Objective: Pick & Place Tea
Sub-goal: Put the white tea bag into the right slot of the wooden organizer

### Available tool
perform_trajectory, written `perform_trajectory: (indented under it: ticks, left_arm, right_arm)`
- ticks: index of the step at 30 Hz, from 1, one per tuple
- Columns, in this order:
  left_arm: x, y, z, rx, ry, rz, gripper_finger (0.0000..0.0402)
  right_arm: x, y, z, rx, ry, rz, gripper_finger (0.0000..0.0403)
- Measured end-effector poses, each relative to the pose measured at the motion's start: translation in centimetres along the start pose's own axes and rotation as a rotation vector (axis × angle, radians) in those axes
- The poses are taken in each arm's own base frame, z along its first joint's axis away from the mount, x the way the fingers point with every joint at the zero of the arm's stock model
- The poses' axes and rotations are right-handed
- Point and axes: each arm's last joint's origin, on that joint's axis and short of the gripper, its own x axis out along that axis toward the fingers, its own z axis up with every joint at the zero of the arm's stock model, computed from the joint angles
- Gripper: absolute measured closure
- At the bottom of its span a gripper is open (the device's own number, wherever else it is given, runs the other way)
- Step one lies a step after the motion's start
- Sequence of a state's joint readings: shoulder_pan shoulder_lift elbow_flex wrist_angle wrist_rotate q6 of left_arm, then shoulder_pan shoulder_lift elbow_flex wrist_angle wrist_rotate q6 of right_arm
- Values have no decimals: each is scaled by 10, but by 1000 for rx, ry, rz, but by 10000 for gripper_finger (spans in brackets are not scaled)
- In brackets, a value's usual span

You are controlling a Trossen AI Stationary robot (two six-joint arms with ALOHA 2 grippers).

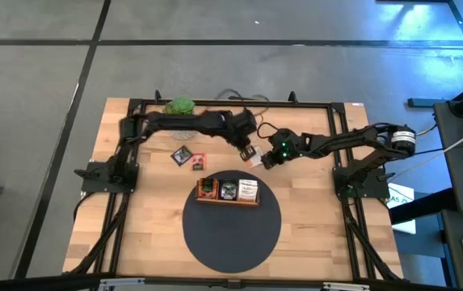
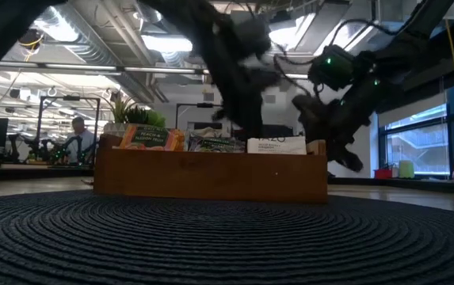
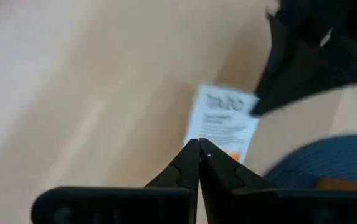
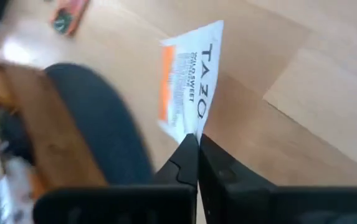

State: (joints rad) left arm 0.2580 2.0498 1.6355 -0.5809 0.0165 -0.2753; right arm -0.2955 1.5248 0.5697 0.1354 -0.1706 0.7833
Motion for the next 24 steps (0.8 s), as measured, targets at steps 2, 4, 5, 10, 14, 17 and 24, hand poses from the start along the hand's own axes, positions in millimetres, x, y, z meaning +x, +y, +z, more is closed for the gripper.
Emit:
perform_trajectory:
  ticks: [2,4,5,10,14,17,24]
  left_arm:
    - [-23,0,5,4,-44,30,398]
    - [-47,-2,9,40,-87,44,398]
    - [-60,-6,10,78,-117,42,398]
    - [-105,-21,3,69,-140,59,398]
    - [-129,-37,-6,98,-166,88,398]
    - [-136,-49,-16,101,-136,96,398]
    - [-143,-66,-45,86,-26,277,398]
  right_arm:
    - [-11,8,6,-78,-5,13,399]
    - [-24,20,13,-174,-2,12,399]
    - [-32,28,17,-219,2,-1,400]
    - [-74,75,34,-483,71,-49,401]
    - [-101,117,35,-667,163,-39,401]
    - [-112,142,31,-749,226,-71,401]
    - [-96,181,16,-817,340,-73,402]
